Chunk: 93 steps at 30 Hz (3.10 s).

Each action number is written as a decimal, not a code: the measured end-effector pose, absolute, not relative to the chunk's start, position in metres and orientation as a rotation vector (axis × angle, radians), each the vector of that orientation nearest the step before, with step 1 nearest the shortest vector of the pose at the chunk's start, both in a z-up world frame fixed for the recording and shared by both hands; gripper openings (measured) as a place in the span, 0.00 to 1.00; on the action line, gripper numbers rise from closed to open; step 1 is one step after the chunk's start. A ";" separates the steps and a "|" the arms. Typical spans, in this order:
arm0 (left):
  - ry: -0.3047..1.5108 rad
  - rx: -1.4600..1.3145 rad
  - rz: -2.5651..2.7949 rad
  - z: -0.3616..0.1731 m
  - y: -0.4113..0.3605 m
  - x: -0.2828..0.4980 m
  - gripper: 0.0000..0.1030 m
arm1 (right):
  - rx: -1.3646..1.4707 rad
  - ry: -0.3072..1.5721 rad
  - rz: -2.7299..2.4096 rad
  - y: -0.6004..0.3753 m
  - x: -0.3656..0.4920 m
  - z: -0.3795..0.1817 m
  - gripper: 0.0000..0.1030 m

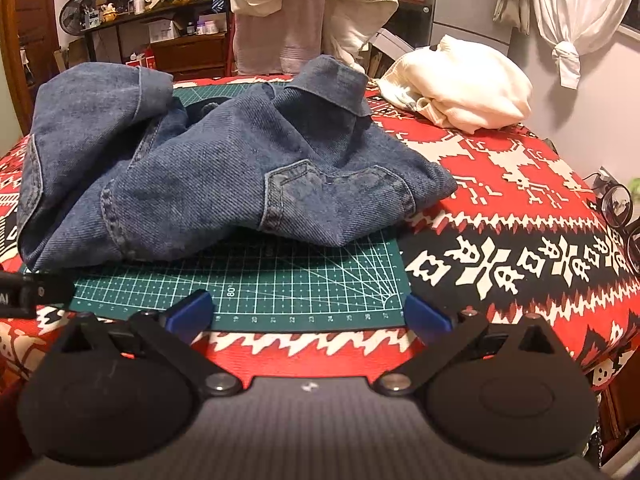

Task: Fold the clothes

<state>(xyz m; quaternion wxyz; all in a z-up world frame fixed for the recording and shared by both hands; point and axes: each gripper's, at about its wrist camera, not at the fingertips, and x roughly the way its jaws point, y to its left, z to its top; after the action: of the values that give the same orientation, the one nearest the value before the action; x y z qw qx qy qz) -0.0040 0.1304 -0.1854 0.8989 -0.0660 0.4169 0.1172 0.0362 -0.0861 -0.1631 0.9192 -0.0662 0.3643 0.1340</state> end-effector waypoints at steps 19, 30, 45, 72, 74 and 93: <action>0.792 -0.243 0.137 -0.152 0.150 -0.016 0.81 | -0.032 0.765 0.341 -0.109 0.035 -0.132 0.98; 0.734 -0.265 0.069 -0.111 0.182 0.005 0.82 | 0.119 0.716 0.329 -0.151 0.064 -0.086 0.96; 0.822 -0.225 0.000 -0.112 0.189 0.099 0.83 | 0.130 0.801 0.397 -0.097 0.173 -0.090 0.85; 0.835 -0.420 -0.006 -0.133 0.224 0.011 0.22 | 0.109 0.831 0.412 -0.146 0.057 -0.101 0.14; 0.839 -0.430 -0.009 -0.137 0.225 0.002 0.23 | 0.133 0.857 0.409 -0.155 0.048 -0.109 0.13; 0.790 -0.518 0.015 -0.110 0.274 -0.011 0.58 | 0.158 0.771 0.399 -0.214 0.051 -0.053 0.32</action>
<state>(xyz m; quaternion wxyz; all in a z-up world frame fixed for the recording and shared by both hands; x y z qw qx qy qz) -0.0107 0.2739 -0.1099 0.8904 -0.2493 0.3807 0.0073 0.0510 -0.2143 -0.0530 0.9042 0.0766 0.3732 0.1929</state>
